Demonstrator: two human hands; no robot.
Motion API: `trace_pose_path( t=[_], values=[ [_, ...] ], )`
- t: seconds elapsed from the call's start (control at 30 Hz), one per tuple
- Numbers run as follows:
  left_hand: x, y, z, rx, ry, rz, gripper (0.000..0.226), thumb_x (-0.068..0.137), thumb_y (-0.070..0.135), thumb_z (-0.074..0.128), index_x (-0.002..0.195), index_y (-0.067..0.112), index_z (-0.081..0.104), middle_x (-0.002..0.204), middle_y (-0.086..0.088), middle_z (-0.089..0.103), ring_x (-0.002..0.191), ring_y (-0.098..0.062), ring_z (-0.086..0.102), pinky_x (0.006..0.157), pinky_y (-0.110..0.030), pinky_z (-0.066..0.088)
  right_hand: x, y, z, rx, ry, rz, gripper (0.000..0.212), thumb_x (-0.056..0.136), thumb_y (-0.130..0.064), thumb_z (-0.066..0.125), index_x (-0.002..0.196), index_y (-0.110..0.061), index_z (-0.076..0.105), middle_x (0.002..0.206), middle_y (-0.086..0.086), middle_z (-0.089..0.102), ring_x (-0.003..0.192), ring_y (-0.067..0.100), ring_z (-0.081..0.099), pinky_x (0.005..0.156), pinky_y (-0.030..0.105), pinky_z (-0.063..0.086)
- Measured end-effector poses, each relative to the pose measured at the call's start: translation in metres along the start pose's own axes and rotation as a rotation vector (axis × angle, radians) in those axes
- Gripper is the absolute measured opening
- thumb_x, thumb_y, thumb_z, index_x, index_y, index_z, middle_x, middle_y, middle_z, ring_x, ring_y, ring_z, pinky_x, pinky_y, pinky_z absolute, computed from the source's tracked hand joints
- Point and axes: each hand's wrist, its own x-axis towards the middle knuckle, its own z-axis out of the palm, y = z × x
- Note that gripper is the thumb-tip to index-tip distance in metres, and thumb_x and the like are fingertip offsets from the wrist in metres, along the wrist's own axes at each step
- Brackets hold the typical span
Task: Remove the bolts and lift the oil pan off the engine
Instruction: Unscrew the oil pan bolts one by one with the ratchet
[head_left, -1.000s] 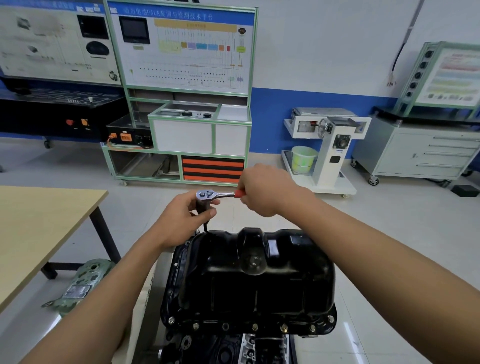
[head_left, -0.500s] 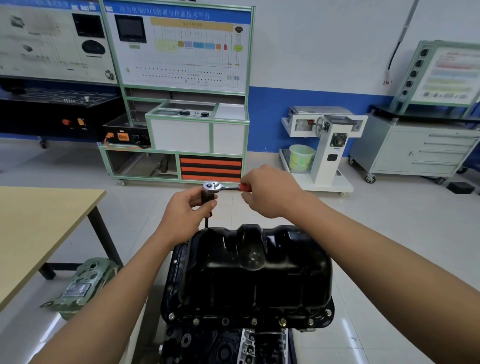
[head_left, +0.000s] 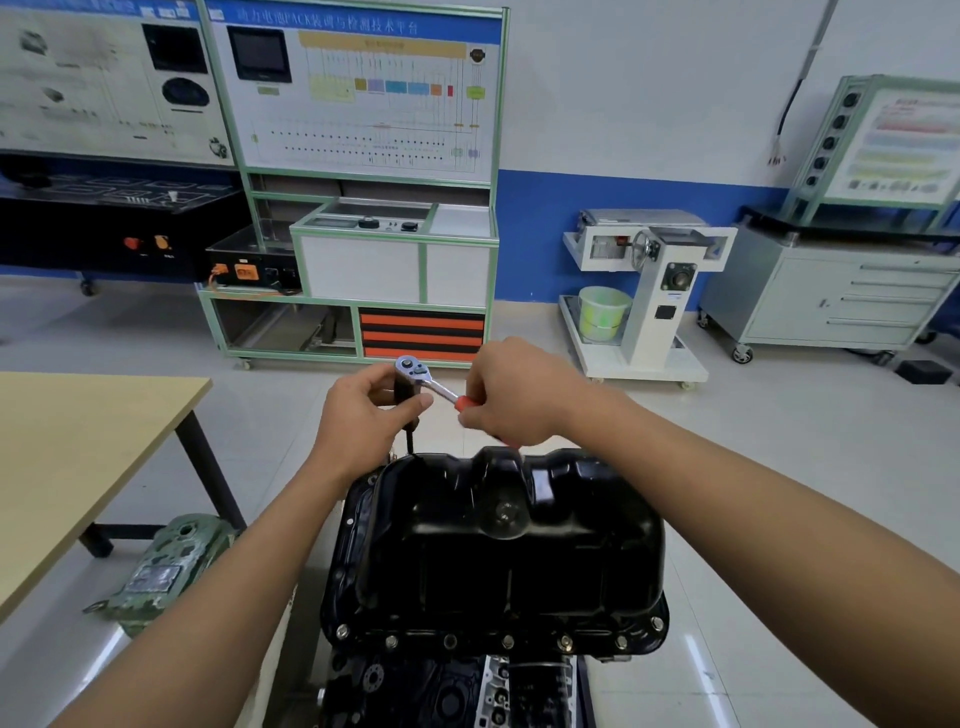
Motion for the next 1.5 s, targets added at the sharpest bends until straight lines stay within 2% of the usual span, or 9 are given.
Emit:
trace_pose_path(
  t=[0.17, 0.47, 0.77, 0.9, 1.07, 1.23, 1.33, 1.43, 1.5],
  values=[
    [0.000, 0.005, -0.009, -0.031, -0.166, -0.050, 0.029, 0.091, 0.000, 0.073, 0.106, 0.026, 0.073, 0.099, 0.005, 0.078, 0.090, -0.015, 0.072, 0.073, -0.031, 0.062, 0.016, 0.010, 0.000, -0.122, 0.074, 0.020, 0.010, 0.097, -0.022, 0.057, 0.097, -0.018, 0.066, 0.095, 0.004, 0.061, 0.087, 0.029, 0.060, 0.066, 0.032, 0.044],
    [0.005, 0.008, -0.013, -0.070, -0.333, -0.083, 0.030, 0.095, -0.002, 0.066, 0.114, 0.021, 0.071, 0.111, -0.003, 0.075, 0.100, -0.012, 0.070, 0.086, -0.035, 0.062, 0.039, 0.015, 0.010, -0.063, 0.121, -0.004, 0.014, 0.095, -0.005, 0.048, 0.097, -0.015, 0.058, 0.099, 0.005, 0.062, 0.091, 0.029, 0.058, 0.078, 0.042, 0.053],
    [0.011, 0.008, -0.006, 0.019, -0.164, -0.033, 0.026, 0.088, 0.006, 0.077, 0.100, 0.028, 0.076, 0.093, 0.005, 0.079, 0.091, -0.012, 0.075, 0.078, -0.034, 0.064, 0.020, 0.015, 0.000, -0.204, 0.062, 0.031, 0.031, 0.093, -0.035, 0.057, 0.071, -0.024, 0.040, 0.074, -0.003, 0.040, 0.061, 0.014, 0.043, 0.058, 0.030, 0.035],
    [0.014, 0.004, -0.005, 0.067, -0.107, -0.004, 0.016, 0.087, 0.007, 0.079, 0.096, 0.020, 0.079, 0.087, -0.005, 0.078, 0.086, -0.027, 0.075, 0.083, -0.050, 0.061, 0.012, -0.005, -0.001, -0.086, -0.009, -0.011, 0.039, 0.085, -0.046, 0.065, 0.061, -0.019, 0.051, 0.061, -0.002, 0.048, 0.062, 0.021, 0.054, 0.053, 0.028, 0.034],
    [0.014, 0.003, -0.004, 0.062, -0.068, 0.001, 0.024, 0.082, 0.004, 0.079, 0.095, 0.024, 0.079, 0.085, 0.000, 0.078, 0.080, -0.018, 0.075, 0.079, -0.045, 0.061, 0.012, -0.016, 0.000, 0.010, -0.059, -0.057, 0.047, 0.086, -0.048, 0.068, 0.054, -0.018, 0.050, 0.051, -0.002, 0.042, 0.051, 0.018, 0.044, 0.052, 0.028, 0.036],
    [0.015, 0.006, -0.012, 0.015, -0.173, -0.022, 0.023, 0.089, 0.004, 0.076, 0.091, 0.026, 0.075, 0.084, -0.012, 0.074, 0.070, -0.027, 0.071, 0.073, -0.051, 0.061, 0.022, -0.002, -0.005, -0.094, -0.052, -0.024, 0.038, 0.091, -0.041, 0.067, 0.063, -0.020, 0.049, 0.065, -0.002, 0.050, 0.061, 0.018, 0.052, 0.059, 0.030, 0.043],
    [0.012, 0.008, -0.016, -0.092, -0.280, -0.060, 0.027, 0.091, -0.001, 0.072, 0.103, 0.022, 0.076, 0.095, -0.003, 0.077, 0.084, -0.013, 0.072, 0.073, -0.031, 0.061, 0.029, 0.007, -0.002, -0.184, 0.012, 0.010, 0.027, 0.095, -0.030, 0.062, 0.074, -0.019, 0.049, 0.076, -0.002, 0.049, 0.066, 0.019, 0.051, 0.060, 0.030, 0.039],
    [0.009, 0.008, -0.017, -0.138, -0.309, -0.089, 0.032, 0.091, -0.006, 0.068, 0.111, 0.019, 0.073, 0.107, -0.013, 0.076, 0.099, -0.016, 0.072, 0.078, -0.032, 0.062, 0.035, 0.013, 0.003, -0.214, 0.091, 0.030, 0.005, 0.095, -0.015, 0.056, 0.093, -0.018, 0.060, 0.087, 0.003, 0.054, 0.077, 0.026, 0.055, 0.063, 0.032, 0.042],
    [0.007, 0.009, -0.015, -0.143, -0.296, -0.095, 0.032, 0.090, -0.008, 0.069, 0.111, 0.016, 0.072, 0.108, -0.020, 0.073, 0.098, -0.021, 0.070, 0.080, -0.037, 0.063, 0.037, 0.014, 0.005, -0.156, 0.108, 0.014, 0.015, 0.094, -0.009, 0.052, 0.098, -0.018, 0.063, 0.092, 0.005, 0.058, 0.086, 0.029, 0.058, 0.066, 0.034, 0.047]
  ],
)
